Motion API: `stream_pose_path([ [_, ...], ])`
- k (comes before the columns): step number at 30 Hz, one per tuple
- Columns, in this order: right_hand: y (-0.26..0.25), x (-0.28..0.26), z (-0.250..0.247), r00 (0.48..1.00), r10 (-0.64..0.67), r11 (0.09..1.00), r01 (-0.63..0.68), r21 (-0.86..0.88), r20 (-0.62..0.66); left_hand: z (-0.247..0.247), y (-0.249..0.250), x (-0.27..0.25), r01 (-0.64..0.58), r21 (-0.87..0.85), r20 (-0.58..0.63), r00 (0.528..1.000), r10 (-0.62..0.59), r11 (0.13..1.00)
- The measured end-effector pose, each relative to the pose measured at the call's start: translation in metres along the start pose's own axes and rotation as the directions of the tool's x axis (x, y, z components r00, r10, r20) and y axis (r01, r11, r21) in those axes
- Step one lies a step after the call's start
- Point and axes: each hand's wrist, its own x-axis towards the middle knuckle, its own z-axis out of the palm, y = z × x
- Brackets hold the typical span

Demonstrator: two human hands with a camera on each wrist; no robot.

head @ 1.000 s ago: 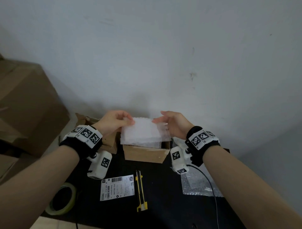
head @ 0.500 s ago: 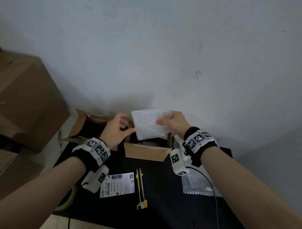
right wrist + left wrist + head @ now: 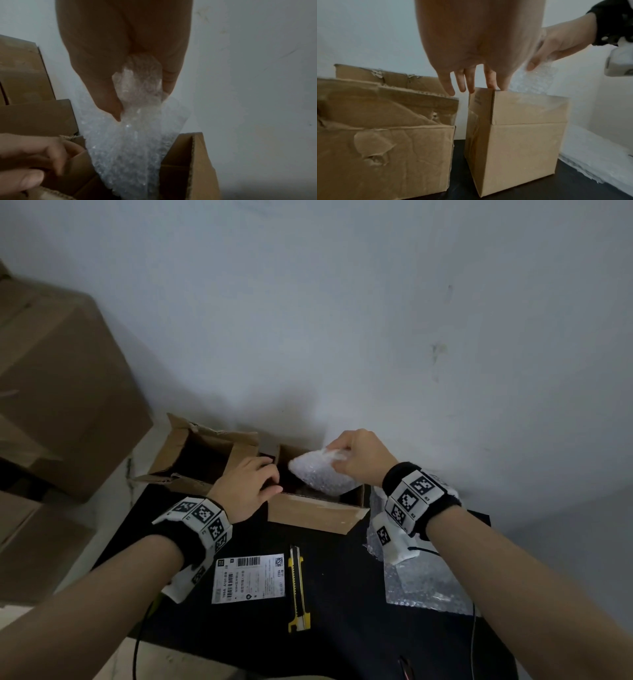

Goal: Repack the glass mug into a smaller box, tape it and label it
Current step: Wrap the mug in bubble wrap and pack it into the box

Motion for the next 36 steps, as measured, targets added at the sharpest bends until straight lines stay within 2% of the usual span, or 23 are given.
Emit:
stream_pose_path([
  [2,-0.002,0.002,0.003,0.997,-0.037,0.988,0.048,-0.15,0.074,-0.004,-0.003,0.001,0.039,-0.05,0.023,0.999,-0.038,0.998],
  [4,-0.013,0.002,0.01,0.986,-0.081,0.967,0.114,-0.229,0.148,-0.009,-0.007,0.003,0.081,-0.068,0.068,0.995,-0.077,0.994],
  [7,-0.04,0.004,0.025,0.974,-0.044,0.952,0.108,-0.286,0.221,-0.013,-0.011,0.005,0.044,-0.035,0.154,0.987,-0.038,0.998],
  [9,-0.053,0.006,0.037,0.977,0.0,0.926,0.081,-0.369,0.215,-0.011,-0.01,0.004,0.016,-0.011,0.199,0.98,-0.013,1.0],
  [12,-0.064,0.012,0.058,0.956,-0.04,0.845,0.188,-0.5,0.291,-0.007,-0.009,0.003,0.017,-0.02,0.211,0.977,-0.012,1.0],
  [14,-0.065,0.015,0.069,0.942,-0.02,0.838,0.198,-0.508,0.335,-0.006,-0.009,0.002,0.021,-0.013,0.197,0.98,-0.018,1.0],
  [17,-0.062,0.017,0.077,0.953,0.025,0.887,0.118,-0.446,0.302,-0.005,-0.011,-0.002,0.063,-0.012,0.183,0.981,-0.06,0.998],
  [20,-0.051,0.014,0.074,0.949,0.115,0.967,-0.039,-0.251,0.295,-0.004,-0.015,-0.008,0.108,-0.01,0.196,0.975,-0.104,0.994],
  [21,-0.047,0.011,0.071,0.946,0.112,0.975,-0.046,-0.217,0.304,-0.004,-0.016,-0.009,0.117,-0.009,0.203,0.973,-0.112,0.993],
  [23,-0.04,0.011,0.068,0.958,0.1,0.958,-0.019,-0.287,0.269,-0.003,-0.017,-0.01,0.119,-0.006,0.211,0.971,-0.115,0.993],
  [25,-0.037,0.012,0.069,0.98,0.119,0.912,-0.045,-0.408,0.157,-0.003,-0.016,-0.009,0.108,0.001,0.212,0.972,-0.106,0.994],
  [27,-0.038,0.015,0.074,0.975,0.214,0.905,-0.176,-0.387,0.056,-0.004,-0.014,-0.008,0.103,0.006,0.213,0.972,-0.102,0.995],
  [29,-0.045,0.014,0.078,0.969,0.248,0.921,-0.232,-0.312,0.012,-0.005,-0.014,-0.007,0.108,0.008,0.213,0.971,-0.107,0.994],
  [31,-0.054,0.013,0.077,0.961,0.27,0.932,-0.246,-0.266,0.058,-0.003,-0.015,-0.008,0.122,0.002,0.215,0.969,-0.119,0.993],
  [33,-0.058,0.024,0.084,0.938,0.297,0.926,-0.237,-0.293,0.177,-0.001,-0.016,-0.01,0.128,0.001,0.219,0.968,-0.125,0.992],
  [35,-0.06,0.032,0.093,0.852,0.359,0.909,-0.227,-0.35,0.381,0.0,-0.016,-0.011,0.129,0.012,0.219,0.967,-0.128,0.992],
  [36,-0.058,0.036,0.099,0.819,0.378,0.898,-0.211,-0.386,0.432,0.0,-0.016,-0.011,0.131,0.018,0.221,0.966,-0.131,0.991],
])
